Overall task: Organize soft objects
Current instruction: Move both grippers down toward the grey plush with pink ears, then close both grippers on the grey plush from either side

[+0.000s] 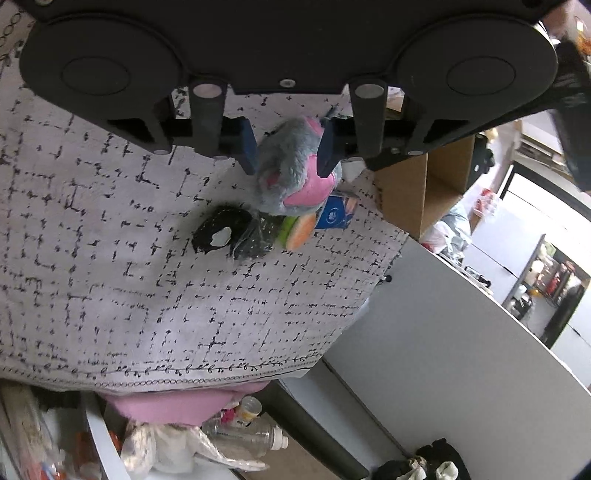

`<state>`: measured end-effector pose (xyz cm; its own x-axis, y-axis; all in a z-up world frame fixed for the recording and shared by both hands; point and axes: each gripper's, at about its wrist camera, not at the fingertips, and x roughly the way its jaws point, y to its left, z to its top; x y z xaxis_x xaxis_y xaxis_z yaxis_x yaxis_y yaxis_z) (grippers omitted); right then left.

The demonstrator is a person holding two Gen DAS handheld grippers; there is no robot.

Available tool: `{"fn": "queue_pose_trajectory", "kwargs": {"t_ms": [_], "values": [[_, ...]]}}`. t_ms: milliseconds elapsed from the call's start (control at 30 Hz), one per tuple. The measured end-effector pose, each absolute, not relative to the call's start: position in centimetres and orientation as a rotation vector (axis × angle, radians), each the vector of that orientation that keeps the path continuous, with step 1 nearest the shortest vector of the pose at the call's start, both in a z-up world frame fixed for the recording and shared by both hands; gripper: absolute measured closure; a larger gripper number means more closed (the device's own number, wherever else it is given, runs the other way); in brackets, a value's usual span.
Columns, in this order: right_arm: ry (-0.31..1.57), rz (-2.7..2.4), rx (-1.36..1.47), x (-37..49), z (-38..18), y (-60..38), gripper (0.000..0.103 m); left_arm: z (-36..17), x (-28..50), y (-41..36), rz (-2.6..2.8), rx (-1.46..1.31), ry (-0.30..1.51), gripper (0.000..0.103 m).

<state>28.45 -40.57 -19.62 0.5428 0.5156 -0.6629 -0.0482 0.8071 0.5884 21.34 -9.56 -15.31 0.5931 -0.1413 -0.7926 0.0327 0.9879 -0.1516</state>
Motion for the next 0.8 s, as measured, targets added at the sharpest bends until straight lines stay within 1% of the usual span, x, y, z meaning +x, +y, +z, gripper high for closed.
{"fn": "queue_pose_trajectory", "kwargs": {"t_ms": [433,800], "values": [[0.958,0.369,0.642,29.9,-21.0,-41.0,0.069,-18.2,25.1,-9.5,-0.027,-0.117,0.971,0.080],[1.008,0.337,0.763,30.8,-22.6,-42.1,0.069,-19.2,25.0,-10.4,-0.112,-0.168,1.045,0.079]]}}
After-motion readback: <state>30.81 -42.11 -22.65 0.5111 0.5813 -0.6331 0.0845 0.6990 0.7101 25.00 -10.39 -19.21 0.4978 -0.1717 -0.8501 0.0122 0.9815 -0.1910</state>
